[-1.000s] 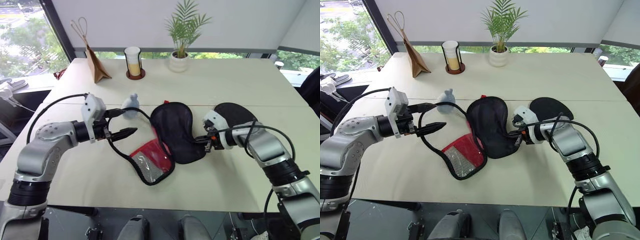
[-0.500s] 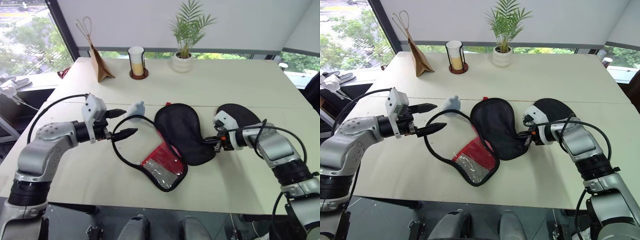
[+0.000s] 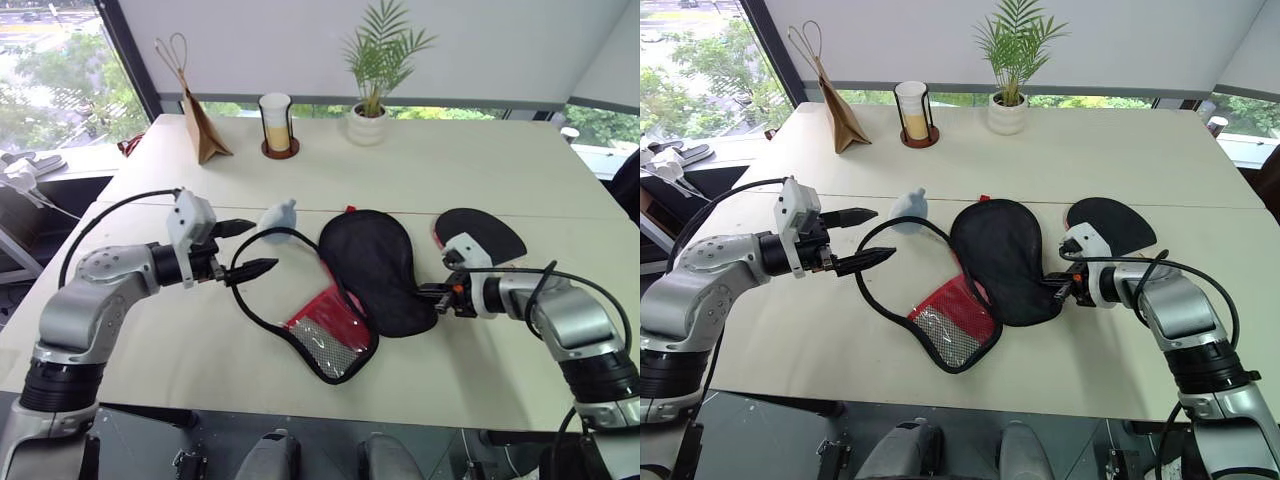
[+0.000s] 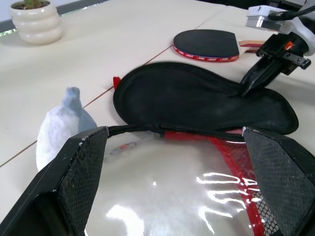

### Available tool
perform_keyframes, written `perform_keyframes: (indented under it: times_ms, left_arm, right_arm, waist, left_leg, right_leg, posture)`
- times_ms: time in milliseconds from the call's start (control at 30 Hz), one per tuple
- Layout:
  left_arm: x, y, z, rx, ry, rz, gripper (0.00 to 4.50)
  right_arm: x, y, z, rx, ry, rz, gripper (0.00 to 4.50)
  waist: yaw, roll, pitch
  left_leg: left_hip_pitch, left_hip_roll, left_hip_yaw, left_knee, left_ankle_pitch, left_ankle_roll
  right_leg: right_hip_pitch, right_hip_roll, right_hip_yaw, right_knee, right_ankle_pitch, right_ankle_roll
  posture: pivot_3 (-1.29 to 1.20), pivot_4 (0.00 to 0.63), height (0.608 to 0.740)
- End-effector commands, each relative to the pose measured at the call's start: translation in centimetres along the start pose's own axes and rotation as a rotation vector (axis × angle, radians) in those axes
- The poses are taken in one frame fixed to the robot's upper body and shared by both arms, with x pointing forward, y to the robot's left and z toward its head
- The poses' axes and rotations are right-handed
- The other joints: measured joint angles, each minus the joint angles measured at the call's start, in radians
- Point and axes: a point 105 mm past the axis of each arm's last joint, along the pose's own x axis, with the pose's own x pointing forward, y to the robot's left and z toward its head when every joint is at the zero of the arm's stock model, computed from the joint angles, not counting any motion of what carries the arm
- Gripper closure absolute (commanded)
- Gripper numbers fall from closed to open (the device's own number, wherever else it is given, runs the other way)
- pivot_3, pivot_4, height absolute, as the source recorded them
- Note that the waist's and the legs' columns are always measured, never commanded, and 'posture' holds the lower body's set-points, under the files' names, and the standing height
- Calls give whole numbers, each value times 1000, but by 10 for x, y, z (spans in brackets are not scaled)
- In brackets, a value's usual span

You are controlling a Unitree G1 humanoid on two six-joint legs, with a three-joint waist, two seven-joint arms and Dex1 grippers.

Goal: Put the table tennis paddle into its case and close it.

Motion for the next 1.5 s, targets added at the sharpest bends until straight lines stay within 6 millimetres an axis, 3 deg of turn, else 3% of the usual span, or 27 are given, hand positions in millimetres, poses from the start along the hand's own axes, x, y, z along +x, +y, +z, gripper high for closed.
perform_keyframes:
  times_ms: [33,167,200,300,400,633,1033,1300,1400,1500]
  left_arm:
    - [2,0,9,42,-20,-14,0]
    - [3,0,10,43,-20,-20,0]
    - [3,-1,10,42,-20,-21,0]
    - [3,-1,9,39,-20,-25,0]
    - [4,-3,8,34,-24,-32,0]
    - [12,-6,9,31,-42,-81,0]
    - [8,-22,25,36,-54,-253,0]
    - [8,-20,25,51,-38,-254,0]
    - [9,-19,24,51,-36,-248,0]
    - [9,-19,23,51,-33,-246,0]
  right_arm:
    - [-4,-6,-1,19,-4,-52,2133]
    - [-15,-18,8,-19,-18,-127,105]
    - [-21,-26,14,-27,-35,-172,43]
    - [-46,-46,35,-29,-97,-284,43]
    - [-72,-67,41,-15,-121,-390,43]
    - [-124,-111,12,47,-51,-574,43]
    - [-107,-112,-44,139,88,-407,43]
    - [-97,-115,-61,152,131,-373,43]
    - [-95,-113,-61,145,131,-358,876]
    - [-94,-113,-59,142,127,-347,2456]
  waist:
    - [-1,0,0]
    - [0,0,0]
    - [0,0,0]
    - [0,1,1]
    - [-1,1,1]
    - [0,1,1]
    - [-6,1,1]
    - [-4,1,1]
    - [-5,1,1]
    - [-4,1,1]
  left_leg:
    - [0,0,0,0,0,0]
    - [0,0,0,1,0,0]
    - [0,0,0,1,0,0]
    - [0,0,0,1,0,0]
    - [0,0,1,0,0,0]
    - [0,0,1,-1,0,1]
    - [0,2,5,-1,0,1]
    - [0,2,5,0,0,1]
    - [0,2,5,0,0,1]
    - [0,2,5,0,0,1]
  right_leg:
    - [0,0,0,0,0,0]
    - [0,0,0,0,0,0]
    - [0,0,0,0,0,0]
    - [0,0,0,0,0,0]
    - [-1,0,0,0,0,0]
    - [0,0,0,-1,0,0]
    - [-1,1,1,0,0,0]
    - [-1,1,1,0,0,0]
    - [-1,1,1,0,0,0]
    - [-1,1,1,0,0,0]
  posture:
    - [0,150,740]
    - [0,150,740]
    - [0,150,740]
    - [0,150,740]
    - [0,150,740]
    - [0,150,740]
    - [0,150,740]
    - [0,150,740]
    - [0,150,740]
    - [0,150,740]
